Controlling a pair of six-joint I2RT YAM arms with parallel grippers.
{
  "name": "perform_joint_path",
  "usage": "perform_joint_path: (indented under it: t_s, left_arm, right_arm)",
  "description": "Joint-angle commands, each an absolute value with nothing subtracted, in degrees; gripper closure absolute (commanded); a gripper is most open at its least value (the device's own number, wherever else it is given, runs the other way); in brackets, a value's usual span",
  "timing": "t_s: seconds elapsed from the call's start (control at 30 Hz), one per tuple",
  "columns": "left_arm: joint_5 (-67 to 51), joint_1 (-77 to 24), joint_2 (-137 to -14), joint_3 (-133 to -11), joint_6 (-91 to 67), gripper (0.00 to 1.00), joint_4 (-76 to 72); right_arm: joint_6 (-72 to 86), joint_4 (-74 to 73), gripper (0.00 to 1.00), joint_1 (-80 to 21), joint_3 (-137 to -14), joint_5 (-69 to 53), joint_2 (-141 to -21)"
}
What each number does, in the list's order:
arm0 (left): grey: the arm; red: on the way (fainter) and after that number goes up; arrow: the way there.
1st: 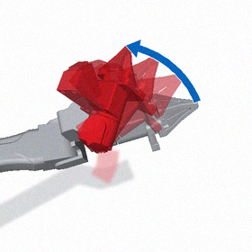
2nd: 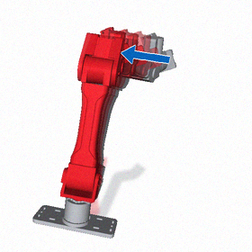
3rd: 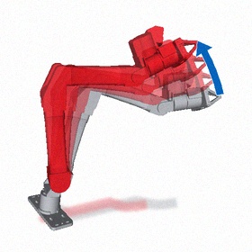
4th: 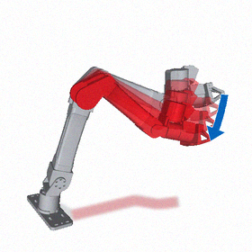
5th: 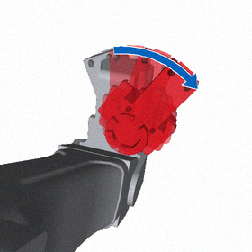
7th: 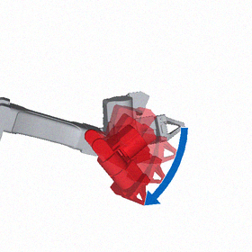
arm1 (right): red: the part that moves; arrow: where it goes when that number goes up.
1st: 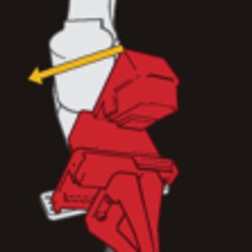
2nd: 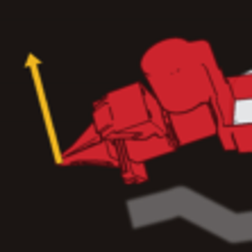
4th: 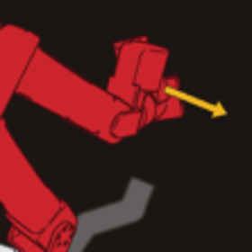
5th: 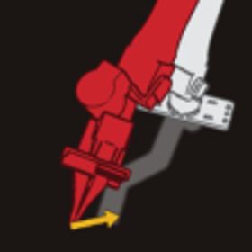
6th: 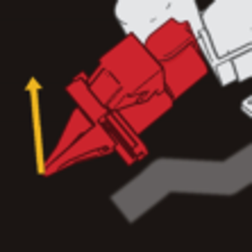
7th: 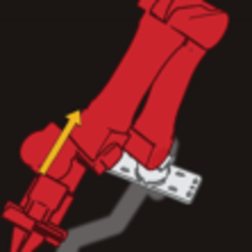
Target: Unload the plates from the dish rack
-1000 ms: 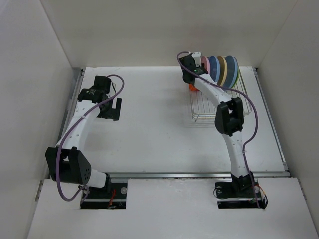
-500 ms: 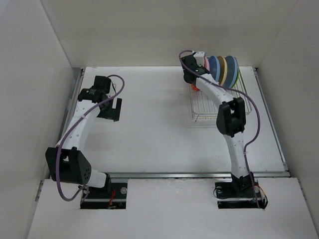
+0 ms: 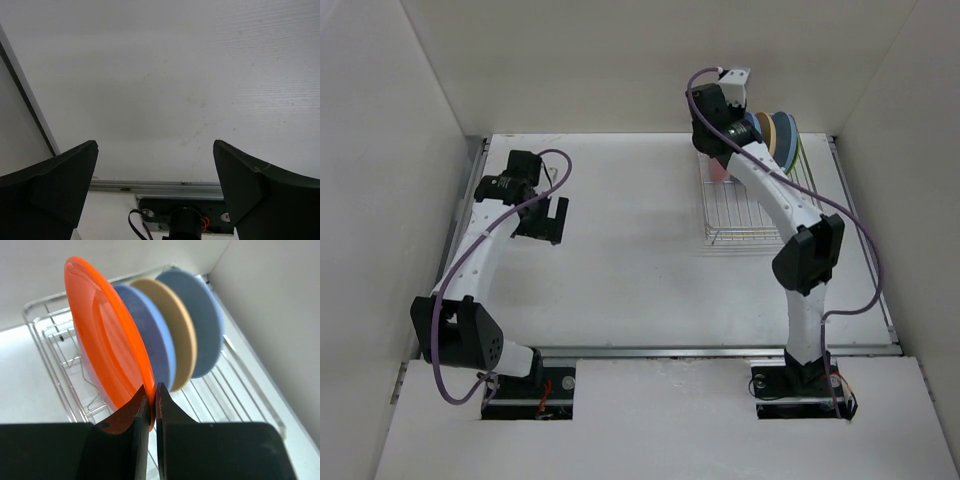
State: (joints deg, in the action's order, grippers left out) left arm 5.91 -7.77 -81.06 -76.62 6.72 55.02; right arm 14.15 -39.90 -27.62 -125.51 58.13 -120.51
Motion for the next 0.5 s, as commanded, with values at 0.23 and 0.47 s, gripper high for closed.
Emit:
perform_joint_path:
  t_s: [0.23,0.47]
  left_arm:
    - [-11.8,-7.5,-79.6,-85.5,9.2,0.0,54.0]
    - [-28.6,-7.5,-79.6,-86.7,9.2,0.0,49.0]
  right_arm:
    - [13.5,-30.7,1.0,-32.2,-108.9,19.9,-100.5]
    - [17.4,-14.6,1.0,-34.0,-96.7,-21.0,-102.6]
